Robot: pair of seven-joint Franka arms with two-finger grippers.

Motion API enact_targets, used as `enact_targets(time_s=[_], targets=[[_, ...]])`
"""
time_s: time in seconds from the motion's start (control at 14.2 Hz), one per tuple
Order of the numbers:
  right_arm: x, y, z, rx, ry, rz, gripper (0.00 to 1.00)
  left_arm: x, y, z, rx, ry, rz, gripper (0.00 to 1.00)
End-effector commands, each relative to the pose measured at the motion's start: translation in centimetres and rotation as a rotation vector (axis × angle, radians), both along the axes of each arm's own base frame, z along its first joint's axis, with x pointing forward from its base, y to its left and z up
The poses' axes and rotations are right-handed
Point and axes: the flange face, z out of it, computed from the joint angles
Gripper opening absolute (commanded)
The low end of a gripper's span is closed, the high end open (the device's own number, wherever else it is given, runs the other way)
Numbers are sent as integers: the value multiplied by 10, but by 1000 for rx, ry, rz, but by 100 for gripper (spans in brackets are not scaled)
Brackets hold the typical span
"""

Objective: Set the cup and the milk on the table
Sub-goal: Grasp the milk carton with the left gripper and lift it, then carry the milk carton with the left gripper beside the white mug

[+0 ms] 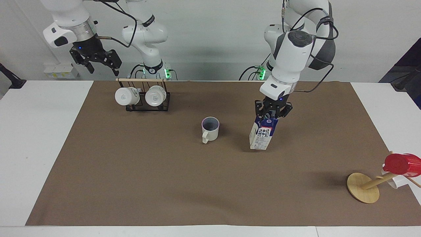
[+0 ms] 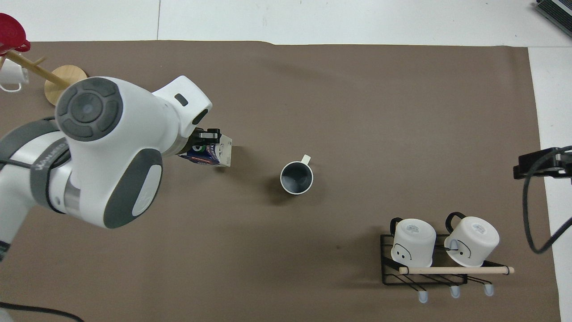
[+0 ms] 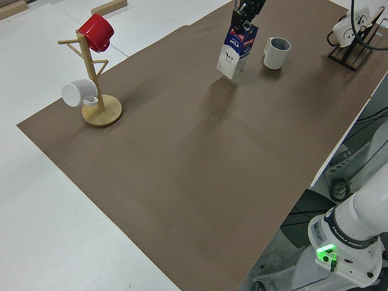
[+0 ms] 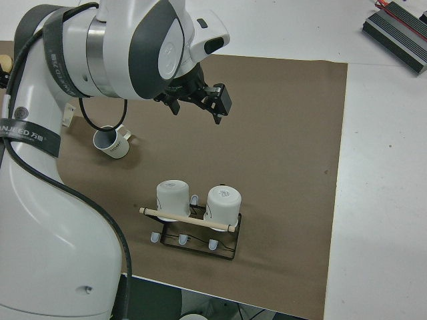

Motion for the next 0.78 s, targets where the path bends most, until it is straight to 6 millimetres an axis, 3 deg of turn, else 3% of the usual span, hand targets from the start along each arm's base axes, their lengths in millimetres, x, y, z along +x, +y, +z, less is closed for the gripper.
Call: enact_targets(time_s=[0.0, 0.42, 0.71], targets=[[-6, -1, 2, -8, -28, 8, 100, 8, -22, -9, 1, -7, 29, 20], [-3, -4, 7, -7, -62, 16, 100, -11, -71, -31, -10, 2, 23, 24], [-3, -3, 11, -3, -65, 13, 100, -20, -83, -35, -4, 13, 8, 26]])
